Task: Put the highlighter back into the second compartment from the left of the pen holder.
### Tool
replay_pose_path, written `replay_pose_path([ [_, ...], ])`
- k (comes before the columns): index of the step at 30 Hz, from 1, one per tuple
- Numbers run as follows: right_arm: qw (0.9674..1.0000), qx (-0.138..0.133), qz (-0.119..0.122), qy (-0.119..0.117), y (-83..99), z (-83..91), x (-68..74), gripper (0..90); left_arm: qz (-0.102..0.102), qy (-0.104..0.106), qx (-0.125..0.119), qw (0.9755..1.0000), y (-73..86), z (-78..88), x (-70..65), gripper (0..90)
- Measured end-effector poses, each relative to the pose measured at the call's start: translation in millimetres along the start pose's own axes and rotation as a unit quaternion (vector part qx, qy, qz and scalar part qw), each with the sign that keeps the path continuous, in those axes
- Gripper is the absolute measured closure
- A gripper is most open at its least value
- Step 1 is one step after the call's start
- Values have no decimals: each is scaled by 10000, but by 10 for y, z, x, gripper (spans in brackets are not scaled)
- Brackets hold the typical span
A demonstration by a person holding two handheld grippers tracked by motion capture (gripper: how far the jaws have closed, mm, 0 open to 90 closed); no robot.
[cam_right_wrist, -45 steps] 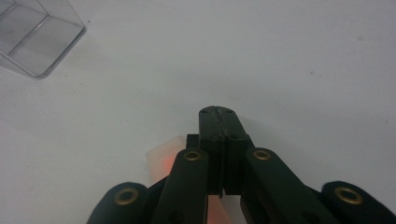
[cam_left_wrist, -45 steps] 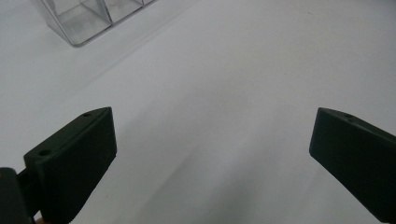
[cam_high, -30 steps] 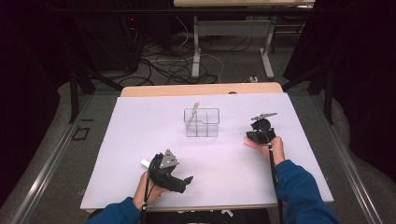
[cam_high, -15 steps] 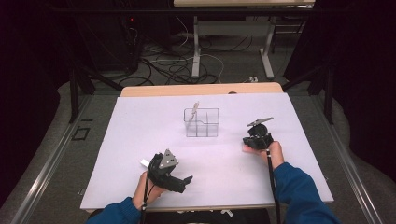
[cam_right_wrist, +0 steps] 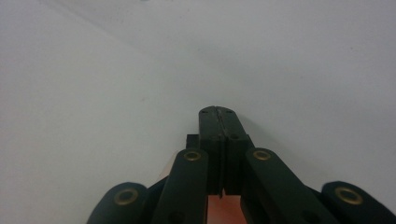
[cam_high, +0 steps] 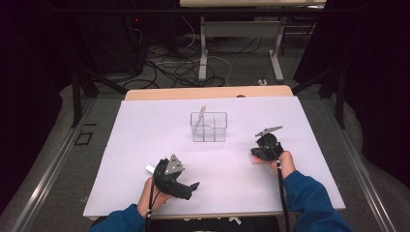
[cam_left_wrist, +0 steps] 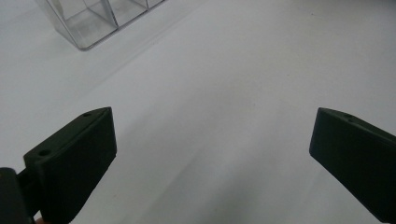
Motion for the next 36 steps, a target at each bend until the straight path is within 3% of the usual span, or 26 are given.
replay_pose_path([
  [21,9997,88,96,-203,233,253,117,900,2,-65,-88,9999,-4,-6,6,6],
  [22,9995,-115,30,-280,239,244,127,900,1,-63,-86,9999,-4,-7,4,6],
  [23,9997,88,79,-231,263,280,118,900,0,-62,-87,9999,-4,-7,3,6],
  [36,9993,154,-36,-336,433,430,107,900,0,-70,-91,9999,-6,-4,1,6],
])
Point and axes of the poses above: each handheld gripper's, and its own axes: z roughly backward along the jaws, y roughly out of its underside, x roughly to its left, the point moved 5 cm from there along -z, roughly forward along the jaws, and after that the axes turned 13 degrees about y, right-handed, at the moved point
